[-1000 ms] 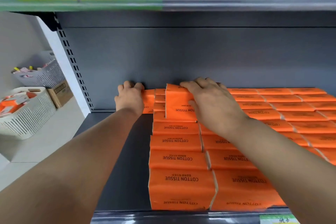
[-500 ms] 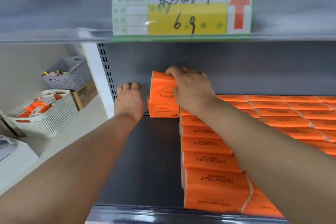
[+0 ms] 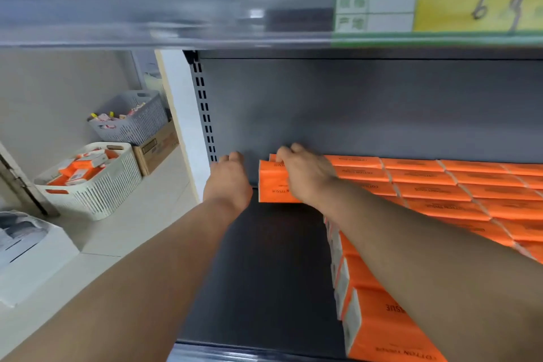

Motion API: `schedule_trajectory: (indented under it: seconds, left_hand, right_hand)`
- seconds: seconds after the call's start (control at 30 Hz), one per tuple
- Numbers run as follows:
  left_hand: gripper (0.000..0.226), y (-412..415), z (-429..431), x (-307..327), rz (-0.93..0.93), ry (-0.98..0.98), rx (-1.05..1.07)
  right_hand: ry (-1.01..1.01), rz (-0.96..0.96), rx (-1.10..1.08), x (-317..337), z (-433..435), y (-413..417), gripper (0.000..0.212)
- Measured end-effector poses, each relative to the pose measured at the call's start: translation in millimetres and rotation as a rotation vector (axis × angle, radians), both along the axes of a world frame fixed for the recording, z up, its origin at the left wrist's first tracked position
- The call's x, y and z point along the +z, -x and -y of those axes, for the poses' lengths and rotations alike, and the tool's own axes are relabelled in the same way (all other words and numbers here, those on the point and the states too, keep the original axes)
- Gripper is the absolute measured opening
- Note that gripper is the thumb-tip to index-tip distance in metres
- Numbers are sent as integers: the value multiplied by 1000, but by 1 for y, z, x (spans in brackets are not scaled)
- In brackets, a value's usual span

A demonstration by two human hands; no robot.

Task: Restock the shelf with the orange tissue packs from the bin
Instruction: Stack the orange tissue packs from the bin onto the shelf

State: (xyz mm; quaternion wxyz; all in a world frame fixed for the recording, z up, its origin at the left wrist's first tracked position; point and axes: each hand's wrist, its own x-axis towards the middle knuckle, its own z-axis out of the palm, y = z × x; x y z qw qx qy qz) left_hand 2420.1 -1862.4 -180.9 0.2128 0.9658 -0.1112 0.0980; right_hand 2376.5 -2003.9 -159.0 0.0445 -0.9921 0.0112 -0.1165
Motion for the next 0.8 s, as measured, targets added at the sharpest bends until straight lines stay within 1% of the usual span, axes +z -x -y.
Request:
schedule_trajectory:
  seconds: [0.13,0.33,0.4,0.53,0.6,0.67,0.8]
  left_hand:
    - [47,3,7,-11,-53,10,-45]
    - [29,-2,13,-18,-121,37,-72]
    - [24,-4,17,-21,-142,44,-61]
    - [21,-2,33,-27,-176,85,-32]
    - [22,-1,39,-28,-174,87,-29]
    - [23,-2,44,-27,-160,88,-19]
    - [20,-7,52,-24,-140,104,-1]
  right_hand:
    - [29,-2,-35,-15,2,-4,53]
    - [49,60,-55,-4,10,2,46]
    - [86,29,-102,0,21,13,43]
    - [141,-106,-205,3,36,36,42]
    - [139,-151,-209,3,38,43,35]
    - [121,-168,-196,4,37,46,31]
    - [111,-135,-187,6,41,43,29]
